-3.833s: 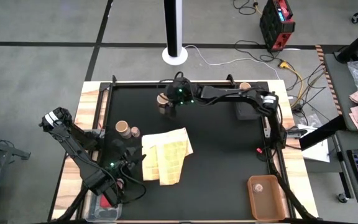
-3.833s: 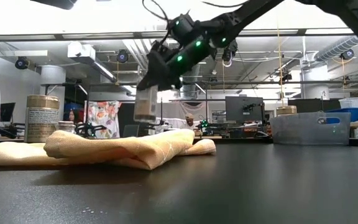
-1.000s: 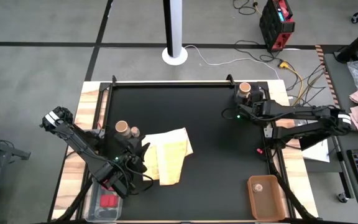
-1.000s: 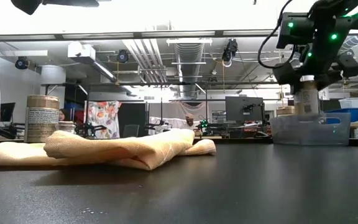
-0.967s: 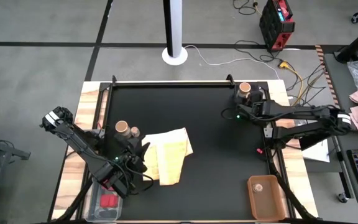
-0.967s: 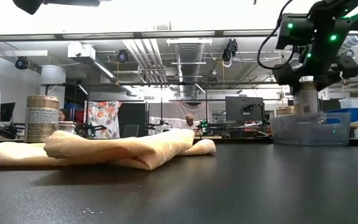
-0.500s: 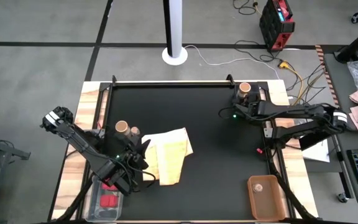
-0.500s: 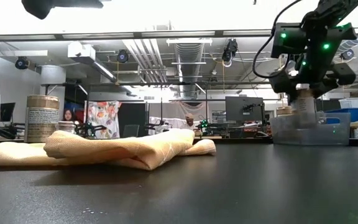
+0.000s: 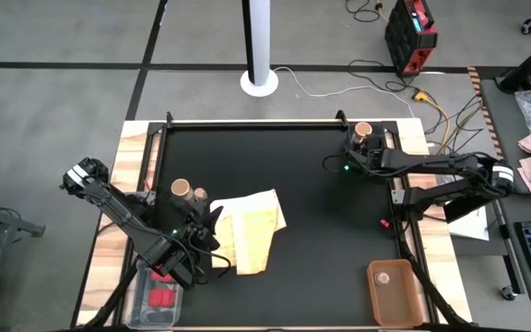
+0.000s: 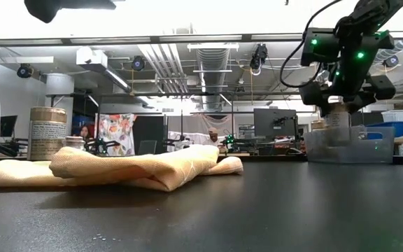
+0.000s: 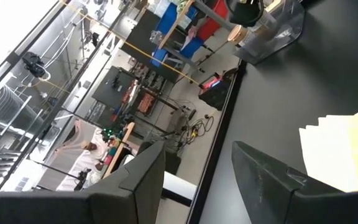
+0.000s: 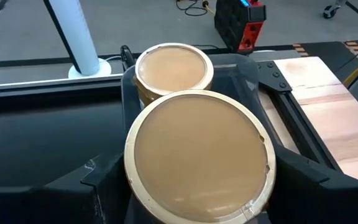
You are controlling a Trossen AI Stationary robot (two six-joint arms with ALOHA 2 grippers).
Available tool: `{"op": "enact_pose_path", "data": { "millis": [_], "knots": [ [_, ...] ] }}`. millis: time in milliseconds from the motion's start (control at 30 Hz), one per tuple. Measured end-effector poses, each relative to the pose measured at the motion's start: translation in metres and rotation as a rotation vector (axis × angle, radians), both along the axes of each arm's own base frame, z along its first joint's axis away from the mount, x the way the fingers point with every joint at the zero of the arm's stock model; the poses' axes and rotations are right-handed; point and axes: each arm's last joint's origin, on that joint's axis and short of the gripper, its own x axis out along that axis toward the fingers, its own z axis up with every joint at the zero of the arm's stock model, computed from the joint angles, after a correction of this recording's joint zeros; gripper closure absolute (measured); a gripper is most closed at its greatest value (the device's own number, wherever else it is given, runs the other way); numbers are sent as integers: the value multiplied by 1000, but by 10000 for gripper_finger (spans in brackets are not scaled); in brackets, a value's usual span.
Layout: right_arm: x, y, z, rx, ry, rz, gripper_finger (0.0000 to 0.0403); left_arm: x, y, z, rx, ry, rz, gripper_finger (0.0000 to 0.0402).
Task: Sort spices by type
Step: Put the top golden spice bottle into black bin
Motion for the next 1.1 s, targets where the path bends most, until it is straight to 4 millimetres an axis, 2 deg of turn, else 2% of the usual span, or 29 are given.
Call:
{"op": "enact_pose_path", "data": {
  "millis": [300,1100],
  "knots": [
    [0,-1,-13,16,12,-36,132,0,0,0,4,5,0,231],
    [2,-2,-18,19,-10,-64,122,0,0,0,3,5,0,231]
  ]
}}
